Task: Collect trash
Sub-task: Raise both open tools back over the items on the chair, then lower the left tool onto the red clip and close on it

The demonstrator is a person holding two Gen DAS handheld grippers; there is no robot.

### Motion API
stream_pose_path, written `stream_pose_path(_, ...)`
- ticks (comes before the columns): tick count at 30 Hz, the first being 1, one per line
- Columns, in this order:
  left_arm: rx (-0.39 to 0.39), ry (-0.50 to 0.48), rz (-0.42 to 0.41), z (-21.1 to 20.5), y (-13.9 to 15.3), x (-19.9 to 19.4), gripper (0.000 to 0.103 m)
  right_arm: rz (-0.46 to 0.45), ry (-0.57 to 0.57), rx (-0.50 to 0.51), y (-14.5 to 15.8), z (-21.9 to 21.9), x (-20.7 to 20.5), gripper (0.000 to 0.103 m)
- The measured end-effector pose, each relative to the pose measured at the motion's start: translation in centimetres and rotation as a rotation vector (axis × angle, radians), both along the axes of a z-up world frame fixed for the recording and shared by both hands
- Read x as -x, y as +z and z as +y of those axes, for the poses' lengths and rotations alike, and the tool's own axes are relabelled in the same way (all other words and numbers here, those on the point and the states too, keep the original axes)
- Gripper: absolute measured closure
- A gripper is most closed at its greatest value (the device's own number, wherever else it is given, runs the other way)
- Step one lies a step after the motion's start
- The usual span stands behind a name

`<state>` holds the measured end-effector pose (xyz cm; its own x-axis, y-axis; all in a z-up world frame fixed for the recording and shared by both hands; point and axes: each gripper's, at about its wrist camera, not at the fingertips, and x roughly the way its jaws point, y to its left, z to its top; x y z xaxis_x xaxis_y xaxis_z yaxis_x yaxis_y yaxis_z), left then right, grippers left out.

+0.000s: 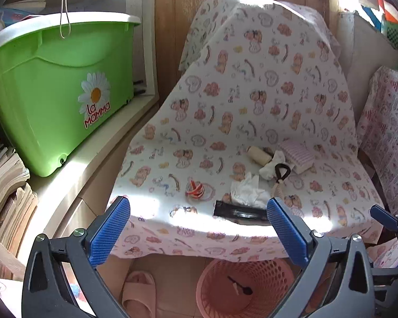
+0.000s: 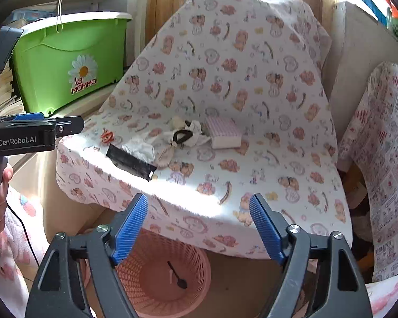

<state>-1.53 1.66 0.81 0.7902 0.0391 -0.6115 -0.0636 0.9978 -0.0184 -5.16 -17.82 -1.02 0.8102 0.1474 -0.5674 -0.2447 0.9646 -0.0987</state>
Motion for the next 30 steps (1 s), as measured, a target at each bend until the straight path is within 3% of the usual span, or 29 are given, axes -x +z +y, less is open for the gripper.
stream_pose_path(3, 0.011, -0.010, -0.049, 0.1, 0.8, 0.3, 0.001, -0.010, 0.000, 0.005, 0.1, 0.6, -0.2, 0.019)
stream_pose_path(5, 0.064, -0.023, -0.057, 0.5, 1.2, -0.3, 0.001, -0.011, -0.013, 0.002, -0.2, 0.7, -0.5, 0.019)
stream_pose_path(7, 0.139, 0.027, -0.084, 1.8, 2.2, -1.2, 0.001, -0.026, -0.023, 0.014, -0.3, 0.7, -0.9, 0.019)
stream_pose_path(8, 0.151, 0.072, -0.146, 2.5, 2.8, -1.2, 0.001, -0.042, -0.031, 0.026, -0.3, 0.8, -0.9, 0.019)
stream_pose_path(9, 0.151, 0.104, -0.221, 3.0, 3.4, -1.0, 0.001, -0.062, -0.040, 0.039, -0.1, 0.8, -1.0, 0.019)
stream_pose_path(11, 0.092, 0.124, -0.264, 3.3, 4.7, -1.5, 0.001, -0.082, -0.048, 0.049, 0.2, 0.7, -1.1, 0.019)
stream_pose_path(13, 0.019, 0.076, -0.268, 2.7, 5.4, -2.3, 0.001, -0.089, -0.049, 0.041, 0.5, 0.5, -1.0, 0.019)
stream_pose_path(16, -0.079, 0.080, -0.237, 1.4, 5.6, -3.2, 0.001, -0.090, -0.043, 0.035, 0.6, 0.5, -1.3, 0.019)
stream_pose_path(20, -0.079, -0.060, -0.232, -0.1, 4.9, -3.6, 0.001, -0.092, -0.035, 0.037, 0.2, 0.9, -1.6, 0.025)
stream_pose_path(23, -0.110, -0.029, -0.241, -0.7, 3.8, -2.9, 0.001, -0.074, -0.011, 0.056, -0.4, 1.6, -1.8, 0.034)
stream_pose_path(26, -0.049, -0.078, -0.194, -0.6, 2.9, -2.9, 0.001, -0.111, -0.051, 0.090, -0.7, 2.2, -1.7, 0.039)
stream_pose_path(30, -0.045, -0.023, -0.151, -0.1, 2.5, -3.2, 0.001, -0.070, -0.030, 0.061, -0.8, 2.5, -2.4, 0.048)
